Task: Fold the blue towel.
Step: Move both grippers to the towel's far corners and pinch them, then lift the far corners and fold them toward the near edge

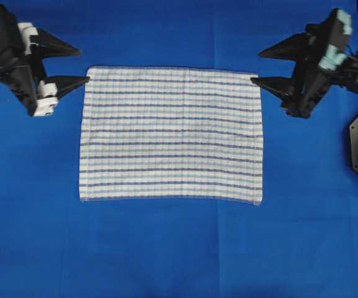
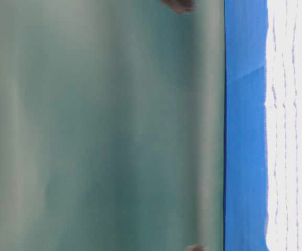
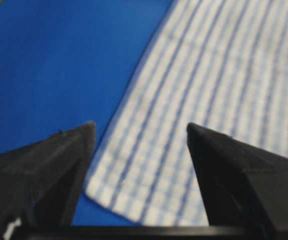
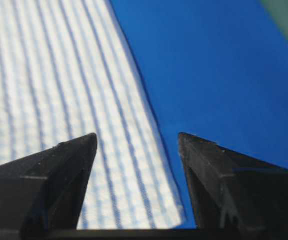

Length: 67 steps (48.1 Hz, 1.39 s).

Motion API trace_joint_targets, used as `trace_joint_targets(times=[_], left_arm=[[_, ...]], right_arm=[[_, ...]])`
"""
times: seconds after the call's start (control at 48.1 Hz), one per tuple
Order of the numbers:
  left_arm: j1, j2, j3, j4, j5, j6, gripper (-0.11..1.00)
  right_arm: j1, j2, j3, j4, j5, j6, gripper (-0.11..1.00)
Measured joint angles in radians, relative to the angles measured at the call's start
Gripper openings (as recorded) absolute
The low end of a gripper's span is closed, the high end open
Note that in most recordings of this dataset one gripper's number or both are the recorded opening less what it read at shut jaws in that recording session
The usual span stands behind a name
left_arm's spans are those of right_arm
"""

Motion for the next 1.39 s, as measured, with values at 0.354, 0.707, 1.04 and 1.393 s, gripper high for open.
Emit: trace_joint_targets(times=[0.354,0.707,1.04,1.393], left_arm=[[0.101,0.272,-0.014,0.000,-0.115,-0.002,0.67],[0.115,0.454,-0.055,-0.002,-0.187,-0.003,0.66],[0.112,0.505,-0.100,-0.002,-0.196,-0.017,0.39],[0.074,0.492,-0.104,-0.002,-0.144,-0.017,0.06]], right_arm=[[-0.080,0.272,0.000,0.034,-0.129,0.000,0.69],[-0.084,0.407,0.005,0.069,-0.195,0.000,0.69],[-0.075,0.426,0.015,0.077,-0.210,0.003,0.25],[-0.064,0.426,0.017,0.077,-0.218,0.002,0.04]])
